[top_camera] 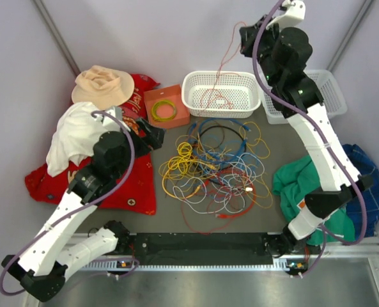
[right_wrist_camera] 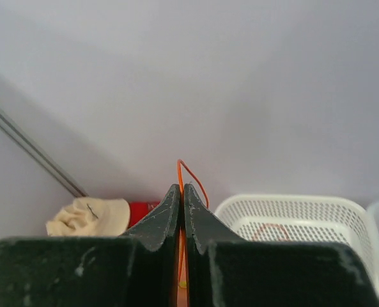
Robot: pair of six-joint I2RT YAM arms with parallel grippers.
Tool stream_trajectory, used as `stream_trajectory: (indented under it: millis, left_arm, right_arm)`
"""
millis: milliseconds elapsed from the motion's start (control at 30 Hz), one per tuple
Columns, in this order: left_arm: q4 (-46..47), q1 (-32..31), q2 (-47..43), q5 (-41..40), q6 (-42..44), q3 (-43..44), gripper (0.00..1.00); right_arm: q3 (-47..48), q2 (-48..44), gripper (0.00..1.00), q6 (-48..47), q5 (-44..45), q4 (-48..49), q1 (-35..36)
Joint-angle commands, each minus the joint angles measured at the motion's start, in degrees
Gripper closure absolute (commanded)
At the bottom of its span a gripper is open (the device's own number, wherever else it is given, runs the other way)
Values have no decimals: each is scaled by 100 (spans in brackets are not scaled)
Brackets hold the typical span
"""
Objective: Untangle the cables
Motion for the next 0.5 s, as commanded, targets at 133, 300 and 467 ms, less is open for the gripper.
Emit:
stream_trajectory:
  millis: [133, 300, 467]
  left_arm:
    - [1091, -8, -463, 410, -139, -1502, 1]
    - [3719, -26, -700, 410, 714, -2581, 1]
    - [5794, -34, -543, 489, 1374, -3200, 1]
  right_arm:
    - [1799, 678, 100, 41, -668, 669, -60]
    - [1667, 424, 100, 393, -888, 388, -60]
    - [1377, 81, 100, 526, -898, 238, -69]
